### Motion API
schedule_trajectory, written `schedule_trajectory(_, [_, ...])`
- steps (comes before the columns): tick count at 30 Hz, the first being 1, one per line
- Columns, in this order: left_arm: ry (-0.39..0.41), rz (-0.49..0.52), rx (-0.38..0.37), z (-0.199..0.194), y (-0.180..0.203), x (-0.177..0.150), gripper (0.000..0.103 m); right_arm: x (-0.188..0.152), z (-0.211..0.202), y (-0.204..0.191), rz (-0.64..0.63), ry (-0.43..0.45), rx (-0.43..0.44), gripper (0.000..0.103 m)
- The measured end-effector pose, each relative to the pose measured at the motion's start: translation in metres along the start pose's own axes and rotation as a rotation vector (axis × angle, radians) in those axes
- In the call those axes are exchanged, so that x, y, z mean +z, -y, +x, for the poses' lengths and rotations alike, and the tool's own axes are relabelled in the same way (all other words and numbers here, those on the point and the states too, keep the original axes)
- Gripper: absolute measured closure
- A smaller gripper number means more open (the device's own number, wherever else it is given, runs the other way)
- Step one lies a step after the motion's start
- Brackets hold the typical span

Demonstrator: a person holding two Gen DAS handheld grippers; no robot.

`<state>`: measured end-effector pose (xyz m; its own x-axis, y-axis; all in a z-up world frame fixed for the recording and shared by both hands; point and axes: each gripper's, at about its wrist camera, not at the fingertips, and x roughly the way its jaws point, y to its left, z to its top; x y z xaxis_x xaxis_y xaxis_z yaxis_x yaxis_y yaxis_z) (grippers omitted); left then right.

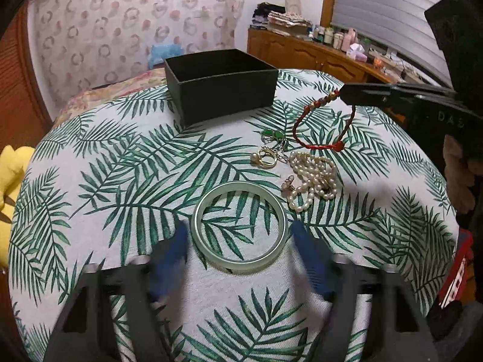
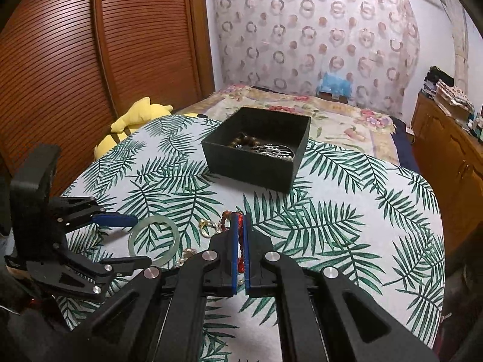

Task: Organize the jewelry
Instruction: 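Carry the red bracelet into the box with the right tool while the left tool lifts the jade bangle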

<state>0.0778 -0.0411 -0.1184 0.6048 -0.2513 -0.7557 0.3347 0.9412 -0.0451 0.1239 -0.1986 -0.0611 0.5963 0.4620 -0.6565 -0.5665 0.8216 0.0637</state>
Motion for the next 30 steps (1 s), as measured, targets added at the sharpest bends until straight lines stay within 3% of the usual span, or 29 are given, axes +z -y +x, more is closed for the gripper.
schedule_trajectory(13, [-0.023,0.044,0.055,0.015,0.003,0.005,0.027,-0.004,0.002,0.009,0.014,-0.007,0.000,0.100])
schedule_trajectory(14, [-0.016,0.049,0.045,0.014,0.003,0.006,0.034,-0.004,0.004,0.009,0.014,-0.009,0.002,0.100])
schedule_trajectory(23, [0.051,-0.008,0.028,-0.001,-0.012,0.023,0.034,0.012,0.016,0.016,0.004,-0.001,0.008,0.100])
schedule_trajectory(30, [0.109,-0.020,0.049,-0.012,-0.026,0.052,0.034,0.043,0.017,0.024,-0.024,0.045,0.017,0.100])
